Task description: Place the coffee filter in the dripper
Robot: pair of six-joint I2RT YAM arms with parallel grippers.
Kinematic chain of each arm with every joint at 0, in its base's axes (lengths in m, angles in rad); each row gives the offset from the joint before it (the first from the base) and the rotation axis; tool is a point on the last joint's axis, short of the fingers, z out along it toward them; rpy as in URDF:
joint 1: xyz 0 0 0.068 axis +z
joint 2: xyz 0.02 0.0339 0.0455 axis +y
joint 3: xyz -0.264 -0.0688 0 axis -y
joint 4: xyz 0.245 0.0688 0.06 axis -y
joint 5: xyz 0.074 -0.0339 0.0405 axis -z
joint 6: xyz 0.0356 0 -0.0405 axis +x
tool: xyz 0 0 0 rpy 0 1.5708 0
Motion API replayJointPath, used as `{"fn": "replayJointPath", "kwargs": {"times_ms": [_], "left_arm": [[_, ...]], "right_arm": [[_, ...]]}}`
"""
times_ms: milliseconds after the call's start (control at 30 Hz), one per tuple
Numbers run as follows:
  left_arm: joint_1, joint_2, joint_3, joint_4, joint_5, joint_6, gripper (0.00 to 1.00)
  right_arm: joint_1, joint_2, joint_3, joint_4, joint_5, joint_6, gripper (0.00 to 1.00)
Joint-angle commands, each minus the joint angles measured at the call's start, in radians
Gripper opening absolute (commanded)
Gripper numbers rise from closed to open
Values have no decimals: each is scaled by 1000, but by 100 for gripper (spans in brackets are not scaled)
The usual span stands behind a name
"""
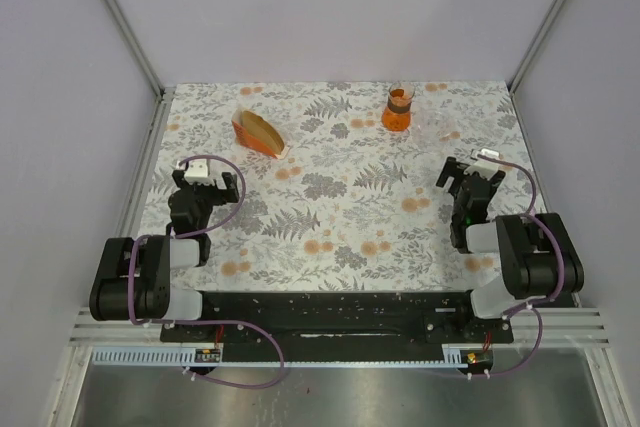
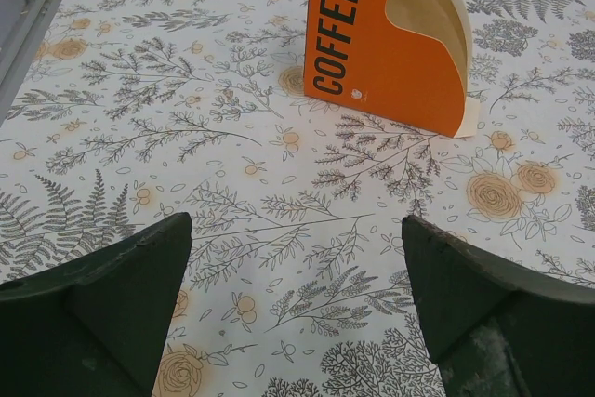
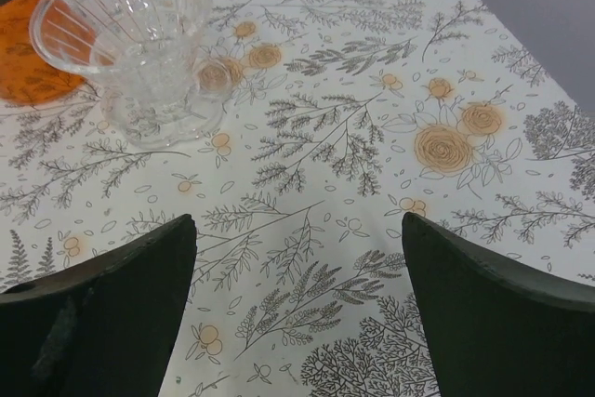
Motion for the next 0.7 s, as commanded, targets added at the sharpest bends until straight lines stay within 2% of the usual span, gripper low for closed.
{"fn": "replayJointPath", "kwargs": {"times_ms": [0,100,167,333,367,400,467,500,600,667], "left_arm": [[-3,2,28,48,-16,12,99],[-4,4,29,45,-15,12,99],[-4,5,31,43,-16,12,99],[-6,2,31,49,-12,12,99],[-6,-13,49,-4,-10,12,99],[-1,-39,90,-78,-19,9,99],[19,-90,243,-402,-15,4,99],[23,-93,343,-542,22,56,99],[27,-64,595,-913,45,121,99],[28,-36,740,-1100,59,138,99]], "right_arm": [[-5,-174,59,-153,21,2,99],[-5,-303,205,-455,21,62,99],[-5,-318,349,-644,-37,85,94],[-5,-128,862,-1170,-186,233,88],[-5,-73,957,-1262,-223,255,88],[-6,-27,1033,-1308,-266,264,88],[-3,78,1194,-1385,-311,284,88],[-3,134,1258,-1422,-323,293,88],[5,289,1459,-1494,-331,316,81],[11,394,1599,-1552,-351,323,76]]}}
